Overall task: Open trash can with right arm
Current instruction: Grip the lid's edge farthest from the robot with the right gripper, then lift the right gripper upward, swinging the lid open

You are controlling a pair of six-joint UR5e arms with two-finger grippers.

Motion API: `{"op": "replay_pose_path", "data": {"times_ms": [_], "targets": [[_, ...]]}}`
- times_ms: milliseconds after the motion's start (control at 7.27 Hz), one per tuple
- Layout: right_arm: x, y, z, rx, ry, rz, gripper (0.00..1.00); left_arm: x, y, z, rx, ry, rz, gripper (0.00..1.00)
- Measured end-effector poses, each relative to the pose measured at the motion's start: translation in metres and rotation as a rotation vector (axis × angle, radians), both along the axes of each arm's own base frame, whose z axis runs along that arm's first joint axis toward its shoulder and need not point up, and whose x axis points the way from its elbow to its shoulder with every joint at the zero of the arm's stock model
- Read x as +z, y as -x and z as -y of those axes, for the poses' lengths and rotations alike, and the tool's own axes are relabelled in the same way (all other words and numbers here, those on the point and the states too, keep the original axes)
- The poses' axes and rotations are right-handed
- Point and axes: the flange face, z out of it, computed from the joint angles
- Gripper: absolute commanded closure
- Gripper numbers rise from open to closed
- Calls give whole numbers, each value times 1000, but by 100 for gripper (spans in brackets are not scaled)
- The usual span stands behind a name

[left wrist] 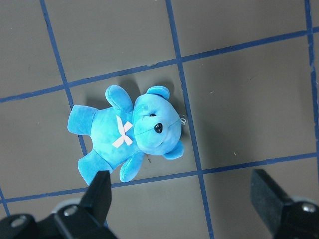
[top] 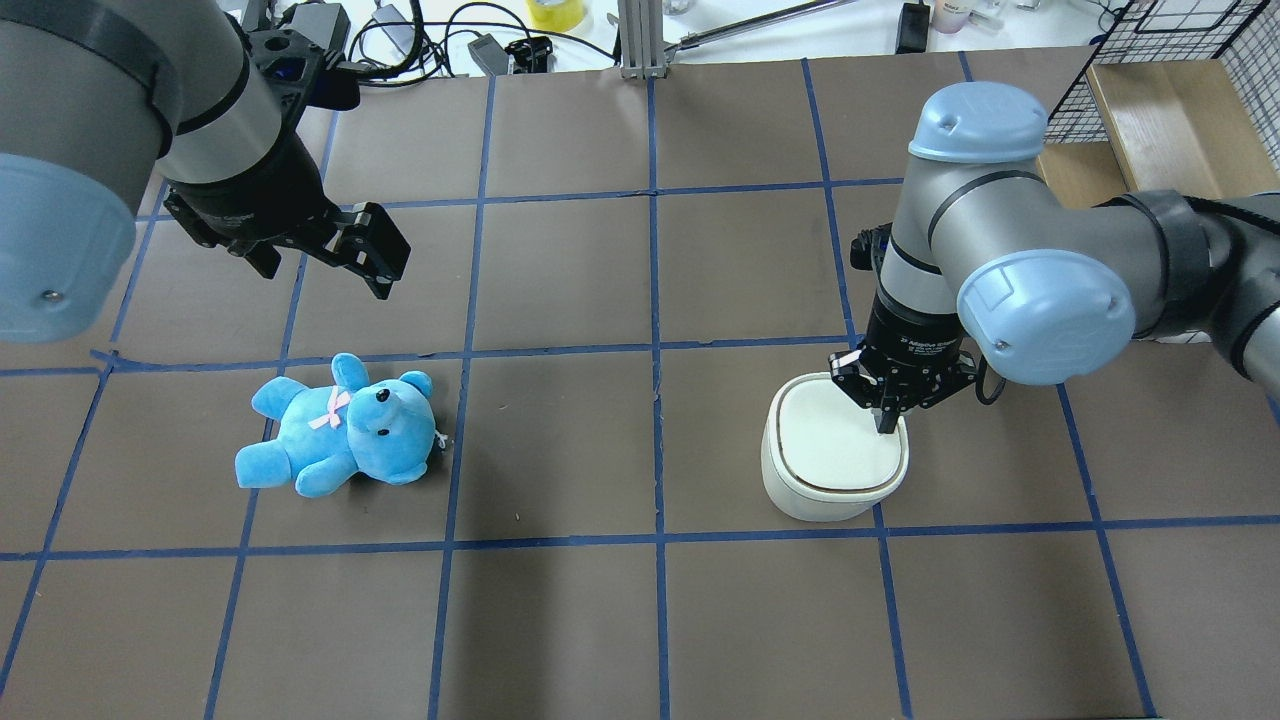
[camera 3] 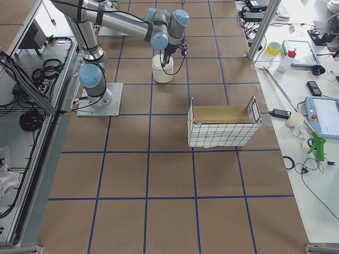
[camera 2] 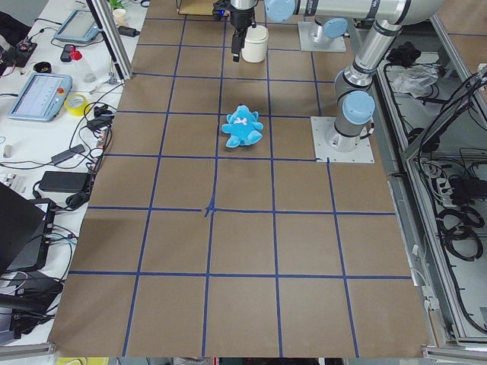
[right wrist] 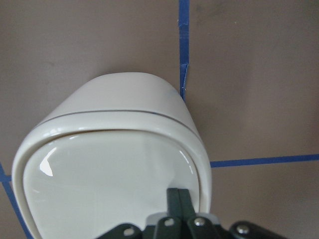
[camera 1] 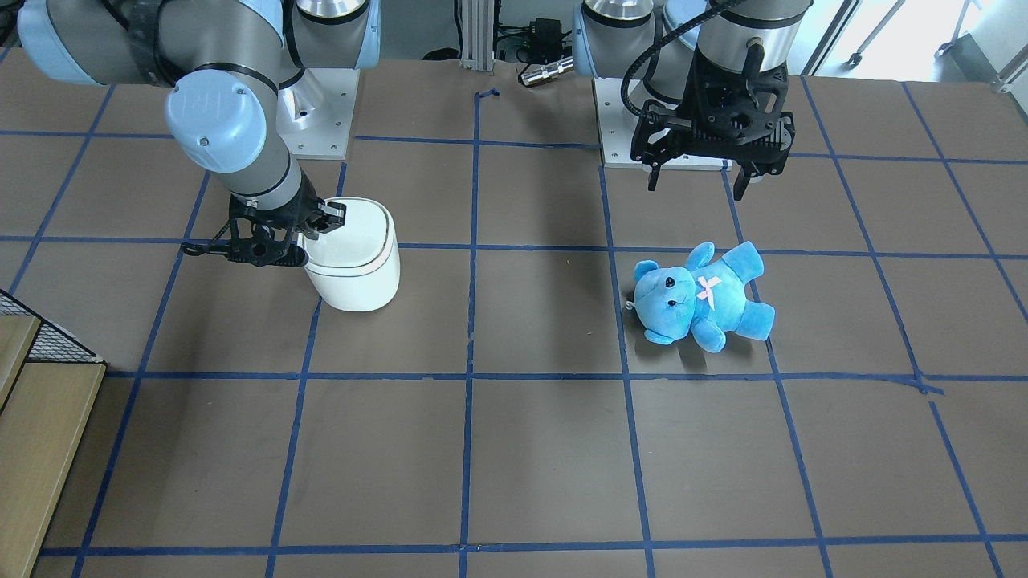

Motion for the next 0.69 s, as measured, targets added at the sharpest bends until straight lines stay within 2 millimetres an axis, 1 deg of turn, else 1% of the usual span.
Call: {"op": "replay_pose_path", "data": {"times_ms": [688], "targets": [[0,0,0,0,-4,-4,100,0,0,0,0,0,0,0]]}}
